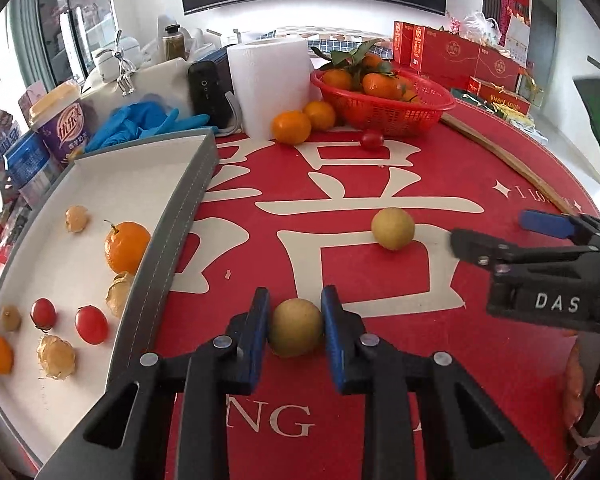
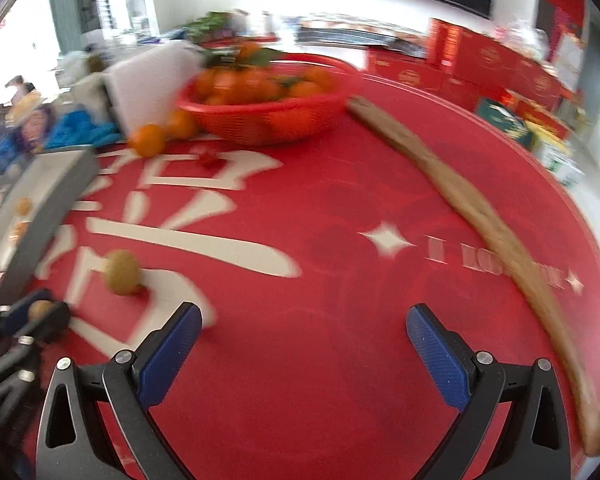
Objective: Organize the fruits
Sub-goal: 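Close the left gripper on one brown round fruit, then grasp the small red cherry tomato with the right gripper while the left holds the brown fruit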
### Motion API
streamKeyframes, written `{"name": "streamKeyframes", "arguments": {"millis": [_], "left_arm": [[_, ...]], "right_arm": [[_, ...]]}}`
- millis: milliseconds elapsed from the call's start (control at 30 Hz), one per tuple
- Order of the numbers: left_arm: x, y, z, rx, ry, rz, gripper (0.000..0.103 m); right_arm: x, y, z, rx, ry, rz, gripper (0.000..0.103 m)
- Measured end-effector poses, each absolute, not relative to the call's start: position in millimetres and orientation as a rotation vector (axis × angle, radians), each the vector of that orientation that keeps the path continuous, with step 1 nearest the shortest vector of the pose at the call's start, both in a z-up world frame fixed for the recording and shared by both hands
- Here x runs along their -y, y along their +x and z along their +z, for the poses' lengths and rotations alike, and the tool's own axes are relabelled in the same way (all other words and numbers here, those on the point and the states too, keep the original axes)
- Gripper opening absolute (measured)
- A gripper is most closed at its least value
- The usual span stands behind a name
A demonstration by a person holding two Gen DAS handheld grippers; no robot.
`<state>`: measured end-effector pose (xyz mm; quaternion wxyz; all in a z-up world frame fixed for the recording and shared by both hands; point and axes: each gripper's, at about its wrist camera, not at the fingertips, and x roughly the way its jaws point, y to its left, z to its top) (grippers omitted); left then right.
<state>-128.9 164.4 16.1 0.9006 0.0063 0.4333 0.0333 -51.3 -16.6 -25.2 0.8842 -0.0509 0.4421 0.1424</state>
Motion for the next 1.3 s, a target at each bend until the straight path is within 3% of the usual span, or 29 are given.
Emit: {"name": "streamKeyframes", "arguments": {"millis": [300,800,1000,1100,1300], "left_arm": [[-176.5,-136.2,15.6,-0.899,-0.024,0.089,0.038],[-177.4,-136.5,15.9,-0.899,-0.032,0.087,0.038],[-177.2,-136.7,16.1,-0.899,-0.031,0.088,0.039],[-177.3,-136.7,16.1,-0.899,-0.032,0.088,0.038],[-177.4,-136.3,16.0,-0.899,-0.033,0.087,0.038]], "right_arm": [[-40.6,-49.7,-24.9,-0.91,-0.161,0.473,0.103],[-44.6,13.4,-23.1,-0.915,-0.043,0.305,0.101],[-73.1,24.6,-22.0,-0.881,-0.065,0.26,0.063],[-74.3,27.5,-19.1,-0.868,-0.076,0.252,0.024],[-42.9,13.9,-16.0,-0.894,-0.033,0.348,0.024]]}}
